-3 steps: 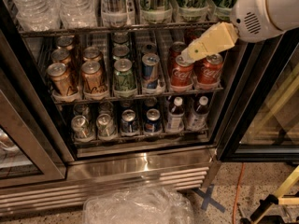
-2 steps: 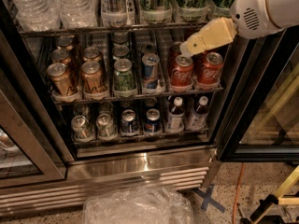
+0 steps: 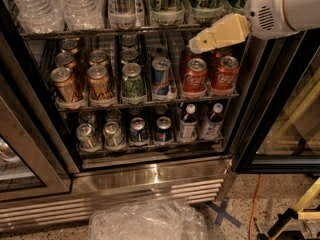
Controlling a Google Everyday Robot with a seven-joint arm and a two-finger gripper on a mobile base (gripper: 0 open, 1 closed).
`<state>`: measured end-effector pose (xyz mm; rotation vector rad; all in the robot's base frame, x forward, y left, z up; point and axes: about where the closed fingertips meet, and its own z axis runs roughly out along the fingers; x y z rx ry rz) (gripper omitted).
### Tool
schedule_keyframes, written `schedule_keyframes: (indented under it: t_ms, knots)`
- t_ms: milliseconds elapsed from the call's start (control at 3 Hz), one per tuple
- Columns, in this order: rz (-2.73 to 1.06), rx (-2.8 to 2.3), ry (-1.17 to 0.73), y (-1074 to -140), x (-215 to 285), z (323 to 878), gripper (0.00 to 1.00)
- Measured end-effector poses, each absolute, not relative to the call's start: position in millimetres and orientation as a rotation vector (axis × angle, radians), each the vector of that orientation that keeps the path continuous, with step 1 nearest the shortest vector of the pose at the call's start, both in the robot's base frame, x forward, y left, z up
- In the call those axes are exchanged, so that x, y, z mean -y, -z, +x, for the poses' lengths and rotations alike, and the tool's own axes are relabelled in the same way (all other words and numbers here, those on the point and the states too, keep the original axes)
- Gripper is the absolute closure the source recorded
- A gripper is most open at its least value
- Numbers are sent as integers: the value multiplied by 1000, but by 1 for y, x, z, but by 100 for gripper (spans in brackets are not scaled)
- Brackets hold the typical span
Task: Pick green can from top shelf of fridge
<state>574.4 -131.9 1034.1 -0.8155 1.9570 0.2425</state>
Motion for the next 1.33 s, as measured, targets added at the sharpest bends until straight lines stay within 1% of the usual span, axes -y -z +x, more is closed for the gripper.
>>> schedule_keyframes:
  t_ms: [667,1000,1333]
  knots:
    - [-704,-1901,-285,-1031,114,593,0]
    - [-643,-1844,-330,-1036,107,604,0]
    - [-586,-1783,-397,-1053,109,602,0]
